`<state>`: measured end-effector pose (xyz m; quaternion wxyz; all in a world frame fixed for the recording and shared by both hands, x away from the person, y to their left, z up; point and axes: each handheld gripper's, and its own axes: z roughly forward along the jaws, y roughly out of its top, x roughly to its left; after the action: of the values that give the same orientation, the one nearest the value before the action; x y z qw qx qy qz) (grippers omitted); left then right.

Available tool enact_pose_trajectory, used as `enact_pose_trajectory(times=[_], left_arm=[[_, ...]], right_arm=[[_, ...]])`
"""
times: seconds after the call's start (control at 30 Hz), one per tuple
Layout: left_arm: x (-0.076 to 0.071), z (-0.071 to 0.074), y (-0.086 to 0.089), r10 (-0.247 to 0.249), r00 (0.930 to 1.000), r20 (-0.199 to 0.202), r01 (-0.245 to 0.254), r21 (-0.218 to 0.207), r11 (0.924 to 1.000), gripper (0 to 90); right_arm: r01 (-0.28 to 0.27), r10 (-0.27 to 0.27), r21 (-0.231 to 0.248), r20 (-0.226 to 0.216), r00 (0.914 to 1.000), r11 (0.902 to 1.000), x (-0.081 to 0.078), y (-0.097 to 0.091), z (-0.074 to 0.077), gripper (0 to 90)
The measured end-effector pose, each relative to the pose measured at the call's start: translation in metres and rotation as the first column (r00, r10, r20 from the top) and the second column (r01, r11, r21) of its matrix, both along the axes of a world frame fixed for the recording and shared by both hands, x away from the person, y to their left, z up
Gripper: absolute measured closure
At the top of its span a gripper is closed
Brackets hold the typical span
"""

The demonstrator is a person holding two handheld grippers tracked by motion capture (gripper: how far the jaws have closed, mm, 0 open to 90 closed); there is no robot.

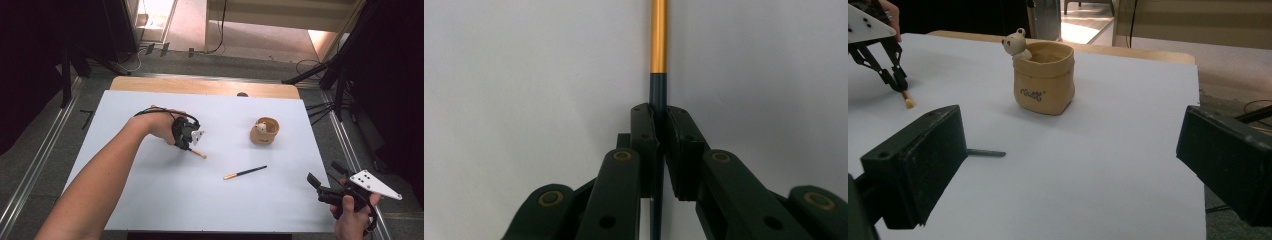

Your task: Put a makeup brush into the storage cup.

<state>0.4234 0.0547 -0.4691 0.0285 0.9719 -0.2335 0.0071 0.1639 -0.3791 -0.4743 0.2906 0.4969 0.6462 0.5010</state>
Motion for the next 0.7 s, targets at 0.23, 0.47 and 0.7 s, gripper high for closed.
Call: enact_pose_trajectory(times=[0.23,0.47,0.7], left_arm=[[0.004,0.0,-0.002,0.163,0.986,-0.033,-0.163,0.013,0.9865,84.7],[0.01,0.0,-0.005,0.318,0.9451,-0.076,-0.315,0.04,0.9481,84.8],[0.012,0.0,-0.008,0.48,0.8737,-0.079,-0.475,0.075,0.8768,84.9]], right_arm=[[0.0,0.0,0.0,-0.004,1.0,1.0,0.0,-0.001,-0.001,0.4],[0.001,-0.001,0.003,-0.004,1.0,1.0,0.0,-0.001,-0.001,0.4],[0.007,-0.007,0.006,-0.005,1.0,1.0,-0.001,-0.002,0.0,0.4]])
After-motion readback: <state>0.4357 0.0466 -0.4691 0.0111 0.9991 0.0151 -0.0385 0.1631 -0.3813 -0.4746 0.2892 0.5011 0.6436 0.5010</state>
